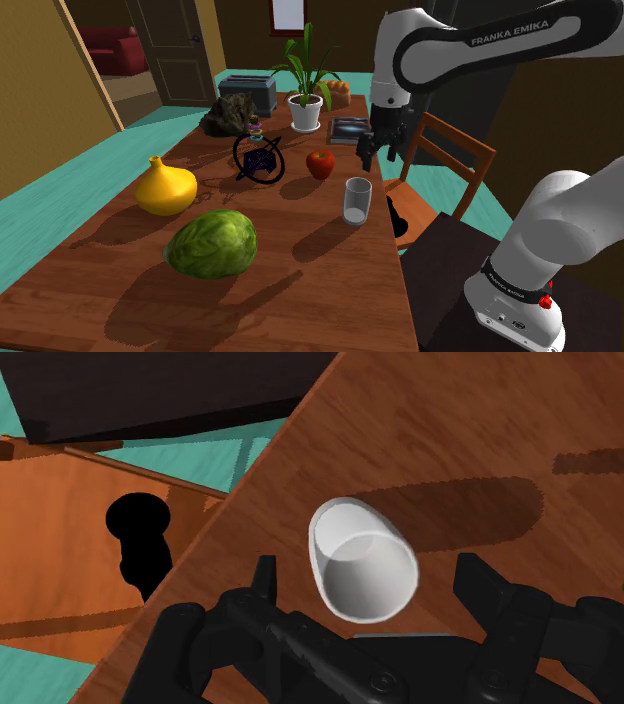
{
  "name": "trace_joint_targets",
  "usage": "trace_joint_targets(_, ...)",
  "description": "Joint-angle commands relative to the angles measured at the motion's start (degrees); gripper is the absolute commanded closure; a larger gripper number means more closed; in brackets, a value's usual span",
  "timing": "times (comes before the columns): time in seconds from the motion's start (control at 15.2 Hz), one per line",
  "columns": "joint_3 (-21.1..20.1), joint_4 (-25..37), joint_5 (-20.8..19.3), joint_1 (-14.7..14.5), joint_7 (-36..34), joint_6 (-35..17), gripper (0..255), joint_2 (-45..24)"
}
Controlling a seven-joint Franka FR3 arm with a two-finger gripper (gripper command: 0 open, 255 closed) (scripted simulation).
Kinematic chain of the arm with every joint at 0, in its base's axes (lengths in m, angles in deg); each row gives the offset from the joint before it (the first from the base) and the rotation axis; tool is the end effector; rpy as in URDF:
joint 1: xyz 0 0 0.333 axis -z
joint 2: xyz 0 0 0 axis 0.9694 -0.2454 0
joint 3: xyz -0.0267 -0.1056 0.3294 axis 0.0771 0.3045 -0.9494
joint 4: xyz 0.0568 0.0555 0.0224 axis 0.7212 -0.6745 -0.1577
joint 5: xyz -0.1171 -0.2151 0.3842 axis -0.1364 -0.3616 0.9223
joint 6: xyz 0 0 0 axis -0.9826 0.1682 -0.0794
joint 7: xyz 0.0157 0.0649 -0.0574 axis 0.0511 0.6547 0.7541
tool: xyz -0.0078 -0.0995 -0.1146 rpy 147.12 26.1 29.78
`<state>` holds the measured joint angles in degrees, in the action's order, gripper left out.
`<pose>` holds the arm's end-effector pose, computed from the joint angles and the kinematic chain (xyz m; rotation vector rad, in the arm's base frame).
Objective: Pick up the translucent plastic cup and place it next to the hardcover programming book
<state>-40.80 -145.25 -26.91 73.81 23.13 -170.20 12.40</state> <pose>0.4126 0.1110 0.4412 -3.0881 0.2621 0.0946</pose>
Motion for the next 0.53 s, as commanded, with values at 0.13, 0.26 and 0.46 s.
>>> trace_joint_targets(0.13, -2.62, 0.94, 1.01, -0.05, -3.64, -7.56, 0, -7.72)
trace_joint_targets(0.26, -3.88, 1.89, 1.15, -0.09, -5.6, -10.99, 0, -11.75)
trace_joint_targets(0.46, -4.62, 2.05, 1.13, -0.15, -6.73, -13.65, 0, -14.38)
